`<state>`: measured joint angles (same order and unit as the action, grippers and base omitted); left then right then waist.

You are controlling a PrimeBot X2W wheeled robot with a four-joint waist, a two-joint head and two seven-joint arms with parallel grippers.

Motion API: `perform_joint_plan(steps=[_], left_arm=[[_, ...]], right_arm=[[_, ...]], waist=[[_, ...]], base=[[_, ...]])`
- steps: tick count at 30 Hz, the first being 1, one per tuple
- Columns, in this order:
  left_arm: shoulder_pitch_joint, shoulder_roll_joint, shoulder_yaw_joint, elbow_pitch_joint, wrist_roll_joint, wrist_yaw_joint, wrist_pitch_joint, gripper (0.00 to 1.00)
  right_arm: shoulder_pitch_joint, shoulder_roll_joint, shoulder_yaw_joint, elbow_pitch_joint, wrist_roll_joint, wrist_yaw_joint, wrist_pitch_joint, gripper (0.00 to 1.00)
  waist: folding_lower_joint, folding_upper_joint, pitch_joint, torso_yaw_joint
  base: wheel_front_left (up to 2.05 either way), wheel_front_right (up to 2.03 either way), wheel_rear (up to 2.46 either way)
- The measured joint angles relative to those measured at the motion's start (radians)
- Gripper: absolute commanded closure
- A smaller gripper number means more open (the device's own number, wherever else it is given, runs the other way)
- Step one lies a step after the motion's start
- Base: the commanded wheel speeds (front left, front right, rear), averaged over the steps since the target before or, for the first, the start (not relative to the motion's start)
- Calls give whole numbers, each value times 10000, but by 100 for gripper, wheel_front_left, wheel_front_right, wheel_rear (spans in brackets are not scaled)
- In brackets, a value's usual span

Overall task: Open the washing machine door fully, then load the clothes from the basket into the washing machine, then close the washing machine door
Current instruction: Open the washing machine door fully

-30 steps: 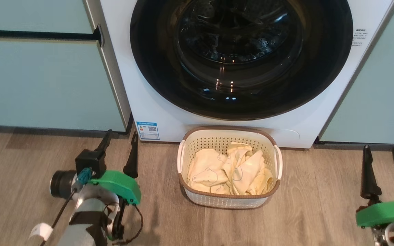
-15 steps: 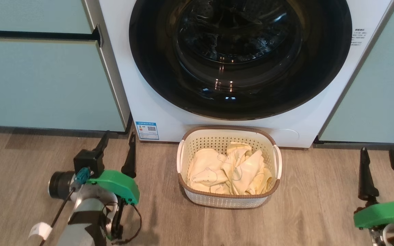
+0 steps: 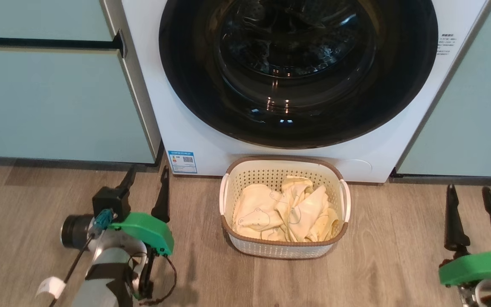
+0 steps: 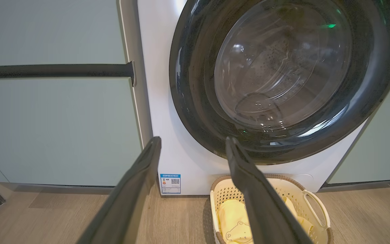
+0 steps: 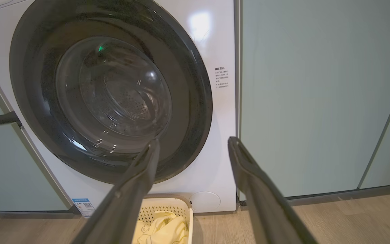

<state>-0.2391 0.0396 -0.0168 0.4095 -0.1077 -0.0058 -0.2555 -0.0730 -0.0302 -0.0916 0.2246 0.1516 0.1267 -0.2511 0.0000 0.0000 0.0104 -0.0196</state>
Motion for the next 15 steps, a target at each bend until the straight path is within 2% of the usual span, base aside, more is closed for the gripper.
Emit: perform_joint_plan(steps=[8,15], left_arm=[[-117,-4,-8,35,2,0,0,0],[-114,17,8,127,2,2,0,0]], right_arm=[[-2,0,15,84,12,0,0,0],[-33,8,52,88,13,0,0,0]], waist=[[0,0,42,-28],[0,0,84,-51]], base=[[55,55,-109],[106,106,-212]])
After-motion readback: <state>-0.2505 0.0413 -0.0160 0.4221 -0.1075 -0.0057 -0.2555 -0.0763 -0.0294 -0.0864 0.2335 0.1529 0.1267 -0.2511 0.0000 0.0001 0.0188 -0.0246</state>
